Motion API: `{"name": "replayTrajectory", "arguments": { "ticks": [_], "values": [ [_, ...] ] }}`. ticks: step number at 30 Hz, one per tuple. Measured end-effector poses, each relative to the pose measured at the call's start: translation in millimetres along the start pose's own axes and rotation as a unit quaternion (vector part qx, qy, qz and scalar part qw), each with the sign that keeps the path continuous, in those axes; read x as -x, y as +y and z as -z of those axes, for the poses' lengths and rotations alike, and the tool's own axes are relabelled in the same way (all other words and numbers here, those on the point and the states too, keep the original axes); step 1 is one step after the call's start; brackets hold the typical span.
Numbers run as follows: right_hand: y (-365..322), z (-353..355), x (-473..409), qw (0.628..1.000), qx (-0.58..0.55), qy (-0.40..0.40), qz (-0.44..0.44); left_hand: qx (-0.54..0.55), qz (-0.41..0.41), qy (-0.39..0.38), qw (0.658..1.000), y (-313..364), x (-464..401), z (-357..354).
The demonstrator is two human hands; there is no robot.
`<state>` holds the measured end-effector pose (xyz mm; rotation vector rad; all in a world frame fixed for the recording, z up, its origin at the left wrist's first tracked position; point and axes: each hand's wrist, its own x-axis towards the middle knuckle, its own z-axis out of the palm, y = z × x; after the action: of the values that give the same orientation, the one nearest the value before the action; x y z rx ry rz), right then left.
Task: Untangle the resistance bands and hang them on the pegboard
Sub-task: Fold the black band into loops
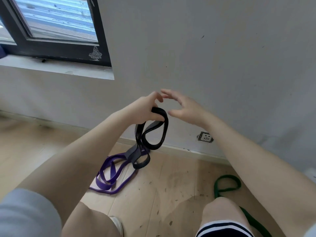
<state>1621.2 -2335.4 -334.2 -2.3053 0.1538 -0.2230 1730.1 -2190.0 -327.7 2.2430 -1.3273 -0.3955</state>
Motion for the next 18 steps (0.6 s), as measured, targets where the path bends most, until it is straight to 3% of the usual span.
{"name": "replayTrajectory", "arguments": {
  "ticks": [1,3,5,8,13,18],
  "values": [
    [-8,-4,-3,0.997,-0.009,-0.072,0.005,0.006,0.001,0.009,1.000,1,0,1],
    [-12,-14,-10,0.989,-0.071,-0.127,-0.016,0.021,0.006,0.029,0.999,-2,3,5],
    [-10,-24,-16,0.990,-0.091,-0.108,-0.025,0.038,0.014,0.027,0.999,-7,9,9],
    [-11,-25,-22,0.996,-0.012,-0.081,0.032,0.110,0.019,0.014,0.994,-15,19,9],
    [-8,-21,-28,0.999,0.007,-0.001,0.052,0.206,0.081,0.086,0.971,-33,24,-19],
    [4,-20,-25,0.972,-0.230,0.054,-0.015,0.330,0.078,0.081,0.937,-42,27,-31]
  ]
}}
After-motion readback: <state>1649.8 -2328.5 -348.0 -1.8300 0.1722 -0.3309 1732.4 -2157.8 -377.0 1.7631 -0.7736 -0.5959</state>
